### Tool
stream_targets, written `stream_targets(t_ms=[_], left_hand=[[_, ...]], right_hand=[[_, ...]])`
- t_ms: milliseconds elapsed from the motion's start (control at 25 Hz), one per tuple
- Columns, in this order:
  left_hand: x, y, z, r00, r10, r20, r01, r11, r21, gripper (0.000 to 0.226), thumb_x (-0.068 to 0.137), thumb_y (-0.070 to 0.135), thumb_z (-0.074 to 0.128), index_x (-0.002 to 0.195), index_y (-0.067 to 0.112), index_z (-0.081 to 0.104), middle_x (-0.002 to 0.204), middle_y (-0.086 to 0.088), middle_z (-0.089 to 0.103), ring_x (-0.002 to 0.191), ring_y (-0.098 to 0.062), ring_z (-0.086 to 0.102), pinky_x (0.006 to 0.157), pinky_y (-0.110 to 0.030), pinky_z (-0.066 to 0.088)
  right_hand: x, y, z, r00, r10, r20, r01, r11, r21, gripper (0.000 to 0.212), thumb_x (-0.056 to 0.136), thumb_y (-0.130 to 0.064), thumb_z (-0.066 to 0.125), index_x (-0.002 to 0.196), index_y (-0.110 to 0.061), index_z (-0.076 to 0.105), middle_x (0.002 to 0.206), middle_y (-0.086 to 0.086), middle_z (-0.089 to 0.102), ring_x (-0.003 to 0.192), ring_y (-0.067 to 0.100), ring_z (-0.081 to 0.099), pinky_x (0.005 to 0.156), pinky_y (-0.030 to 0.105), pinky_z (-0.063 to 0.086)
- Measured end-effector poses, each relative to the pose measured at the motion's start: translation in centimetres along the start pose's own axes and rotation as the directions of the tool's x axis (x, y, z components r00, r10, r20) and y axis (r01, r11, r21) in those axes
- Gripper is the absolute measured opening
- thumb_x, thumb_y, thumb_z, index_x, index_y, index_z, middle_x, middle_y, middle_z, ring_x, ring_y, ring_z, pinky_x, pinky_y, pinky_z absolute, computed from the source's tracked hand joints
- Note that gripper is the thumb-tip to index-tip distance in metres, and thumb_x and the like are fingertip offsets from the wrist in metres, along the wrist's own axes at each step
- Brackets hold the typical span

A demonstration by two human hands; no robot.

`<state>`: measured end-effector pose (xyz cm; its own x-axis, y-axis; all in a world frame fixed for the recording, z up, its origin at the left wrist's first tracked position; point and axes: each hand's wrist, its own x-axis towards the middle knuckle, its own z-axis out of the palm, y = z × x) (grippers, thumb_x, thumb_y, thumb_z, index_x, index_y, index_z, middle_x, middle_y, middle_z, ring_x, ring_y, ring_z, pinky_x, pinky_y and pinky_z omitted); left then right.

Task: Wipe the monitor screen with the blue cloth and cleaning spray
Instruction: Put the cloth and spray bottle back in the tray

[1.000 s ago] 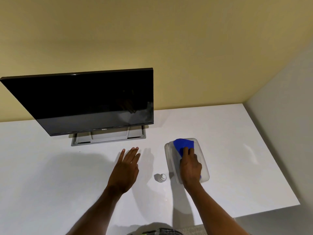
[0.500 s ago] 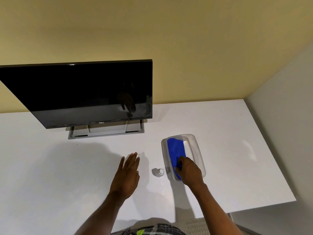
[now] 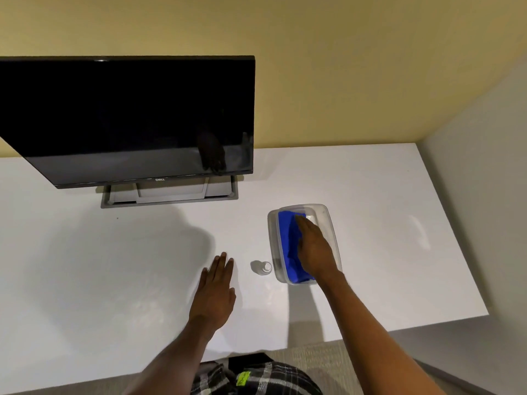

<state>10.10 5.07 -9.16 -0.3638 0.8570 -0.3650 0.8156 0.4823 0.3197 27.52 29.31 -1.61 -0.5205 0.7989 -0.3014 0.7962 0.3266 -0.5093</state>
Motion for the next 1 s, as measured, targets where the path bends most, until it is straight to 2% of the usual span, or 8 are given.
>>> stream_targets(t_ms=[120,200,320,400,520,600,720,1000], left_hand=[[0.1,-0.1,0.3,1.000,-0.008,0.008,0.008,1.000,-0.025,0.076,0.103,0.026,0.052,0.168,0.017,0.013,0.176,-0.005,0.001,0.163,-0.026,0.006,0.131,-0.047,0.015],[0.2,0.0,0.2,1.000,-0.002,0.013,0.003,0.999,-0.037,0.075,0.105,0.026,0.046,0.168,0.018,0.007,0.176,-0.002,-0.006,0.164,-0.023,-0.001,0.132,-0.044,0.008],[0.2,-0.3,0.1,1.000,0.012,0.010,-0.012,1.000,-0.027,0.074,0.106,0.026,0.042,0.168,0.020,0.002,0.175,0.000,-0.011,0.164,-0.020,-0.006,0.132,-0.041,0.002],[0.0,-0.4,0.1,1.000,0.012,0.006,-0.011,1.000,-0.027,0.074,0.106,0.025,0.042,0.168,0.020,0.002,0.175,0.000,-0.011,0.164,-0.020,-0.006,0.132,-0.041,0.002],[0.1,-0.1,0.2,1.000,0.000,-0.005,0.000,0.999,-0.032,0.074,0.105,0.023,0.046,0.168,0.018,0.007,0.176,-0.002,-0.005,0.164,-0.023,-0.002,0.132,-0.045,0.008],[0.2,0.1,0.3,1.000,-0.009,-0.003,0.009,1.000,-0.028,0.075,0.104,0.022,0.047,0.168,0.016,0.009,0.176,-0.004,-0.003,0.164,-0.024,-0.001,0.132,-0.046,0.010],[0.2,0.3,0.0,1.000,-0.017,0.023,0.017,1.000,-0.018,0.075,0.105,0.022,0.045,0.168,0.017,0.005,0.176,-0.004,-0.008,0.163,-0.025,-0.004,0.132,-0.046,0.008],[0.2,0.7,-1.0,0.998,-0.019,0.062,0.020,1.000,-0.011,0.074,0.107,0.024,0.040,0.168,0.018,-0.002,0.174,-0.003,-0.018,0.163,-0.024,-0.012,0.132,-0.043,0.001]], right_hand=[[0.4,-0.1,2.6,0.980,-0.156,0.124,0.168,0.981,-0.096,0.064,0.106,-0.010,0.041,0.166,-0.013,0.018,0.173,0.004,0.017,0.158,0.024,0.025,0.126,0.043,0.031],[0.4,0.0,3.5,0.983,-0.151,0.105,0.160,0.984,-0.082,0.062,0.107,-0.019,0.034,0.166,-0.013,0.015,0.174,0.003,0.012,0.160,0.026,0.020,0.127,0.050,0.029],[-0.2,0.2,4.0,0.991,-0.132,-0.010,0.131,0.990,-0.061,0.064,0.105,-0.023,0.039,0.165,-0.012,0.021,0.173,0.006,0.021,0.155,0.029,0.033,0.120,0.050,0.040],[-1.4,-0.2,3.7,0.990,-0.002,-0.142,-0.007,0.998,-0.064,0.058,0.104,-0.023,0.048,0.160,-0.010,0.036,0.164,0.013,0.039,0.133,0.031,0.055,0.103,0.048,0.054],[-4.0,-0.9,3.4,0.955,0.075,-0.288,-0.144,0.963,-0.228,0.022,0.099,-0.018,0.058,0.116,-0.004,0.061,0.108,0.016,0.068,0.084,0.032,0.068,0.068,0.044,0.058],[-5.4,-1.2,3.5,0.973,0.148,-0.176,-0.191,0.948,-0.256,0.018,0.103,-0.023,0.052,0.109,-0.007,0.059,0.087,0.010,0.070,0.075,0.029,0.069,0.068,0.042,0.057],[-6.1,-1.4,3.3,0.978,0.205,-0.034,-0.205,0.925,-0.320,0.027,0.107,-0.029,0.045,0.126,-0.010,0.053,0.089,0.005,0.073,0.078,0.024,0.070,0.079,0.039,0.058],[-7.4,-4.4,2.2,0.986,-0.052,-0.160,0.046,0.998,-0.042,0.039,0.089,-0.005,0.063,0.127,-0.012,0.059,0.113,0.008,0.063,0.089,0.029,0.064,0.074,0.043,0.058]])
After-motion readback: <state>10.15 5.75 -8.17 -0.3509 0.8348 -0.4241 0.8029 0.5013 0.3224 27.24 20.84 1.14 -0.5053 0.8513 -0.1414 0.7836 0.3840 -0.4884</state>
